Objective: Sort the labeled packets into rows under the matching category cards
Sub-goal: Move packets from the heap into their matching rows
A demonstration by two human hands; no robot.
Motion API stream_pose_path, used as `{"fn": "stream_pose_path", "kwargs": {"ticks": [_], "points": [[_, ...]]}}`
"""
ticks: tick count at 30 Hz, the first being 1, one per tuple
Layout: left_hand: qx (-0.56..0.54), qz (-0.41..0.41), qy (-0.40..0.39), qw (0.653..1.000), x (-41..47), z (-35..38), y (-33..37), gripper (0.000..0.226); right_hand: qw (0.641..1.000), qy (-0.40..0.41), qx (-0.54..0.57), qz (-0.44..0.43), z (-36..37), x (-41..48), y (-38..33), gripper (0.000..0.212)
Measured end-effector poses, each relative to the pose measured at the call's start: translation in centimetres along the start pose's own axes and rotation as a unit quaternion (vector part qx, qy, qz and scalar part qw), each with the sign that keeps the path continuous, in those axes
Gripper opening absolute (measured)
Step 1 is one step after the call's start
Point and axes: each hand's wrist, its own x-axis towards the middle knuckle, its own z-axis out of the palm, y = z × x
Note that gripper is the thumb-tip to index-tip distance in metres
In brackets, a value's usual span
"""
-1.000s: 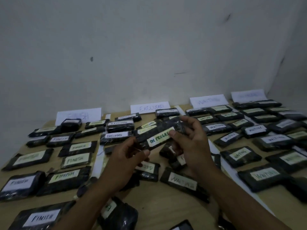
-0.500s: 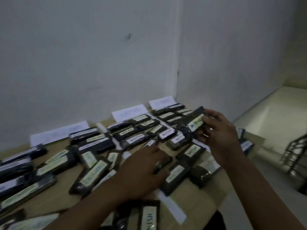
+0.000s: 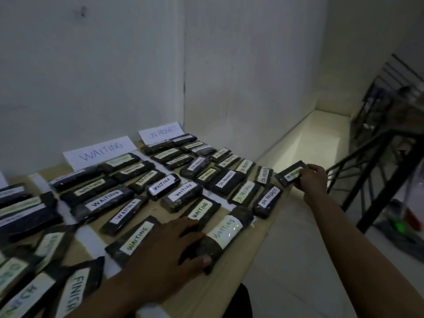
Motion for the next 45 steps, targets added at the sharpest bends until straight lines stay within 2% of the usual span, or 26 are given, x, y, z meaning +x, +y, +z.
{"fn": "stream_pose_path", "kwargs": {"ticks": [3,6,12,17,21,24,26,29,34,38,40,43,45], "points": [[-0.008,-0.007,0.010,1.000,-0.3,0.0,0.4,0.066,0.993,-0.021,-0.114,-0.023,0.4,2.2,1.4,0.032],[-0.017,-0.009,0.013,1.000,-0.3,-0.1,0.5,0.064,0.967,-0.074,-0.235,-0.062,0.9,2.8,2.2,0.040],[-0.008,0.000,0.018,1.000,-0.4,0.1,0.4,0.061,0.918,-0.077,-0.370,-0.121,1.4,1.3,1.6,0.030],[-0.031,0.002,0.011,0.999,-0.2,-0.2,0.5,0.065,0.915,-0.060,-0.374,-0.140,1.0,0.4,1.4,0.035],[-0.084,0.007,0.005,0.996,0.1,-1.2,0.6,0.071,0.899,-0.051,-0.365,-0.238,0.6,-3.7,0.5,0.025],[-0.106,0.017,0.039,0.993,-0.1,-2.2,0.7,0.053,0.878,-0.106,-0.326,-0.334,0.8,-10.3,-1.0,0.009],[-0.102,0.018,0.051,0.993,-1.2,-3.3,0.8,0.041,0.862,-0.183,-0.287,-0.376,1.0,-15.3,-1.7,0.007],[-0.108,0.011,0.050,0.993,-4.2,-5.6,0.5,0.024,0.817,-0.326,-0.233,-0.415,1.4,-22.3,-1.9,0.006],[-0.052,-0.060,0.086,0.993,-12.5,-8.7,-1.2,0.016,0.736,-0.522,-0.164,-0.398,2.2,-30.9,-0.4,0.003],[-0.046,-0.150,0.107,0.982,-19.3,-9.3,-1.9,0.017,0.653,-0.633,-0.189,-0.370,2.4,-33.9,1.0,0.024],[-0.028,-0.174,0.102,0.979,-22.2,-8.9,-2.2,0.020,0.593,-0.669,-0.238,-0.379,2.4,-34.6,1.4,0.041],[0.001,-0.198,0.089,0.976,-25.6,-7.8,-2.9,0.023,0.511,-0.675,-0.317,-0.428,2.4,-35.1,1.7,0.063],[-0.009,-0.214,0.089,0.973,-27.1,-7.1,-3.3,0.025,0.482,-0.662,-0.343,-0.460,2.5,-35.5,1.9,0.065]]}}
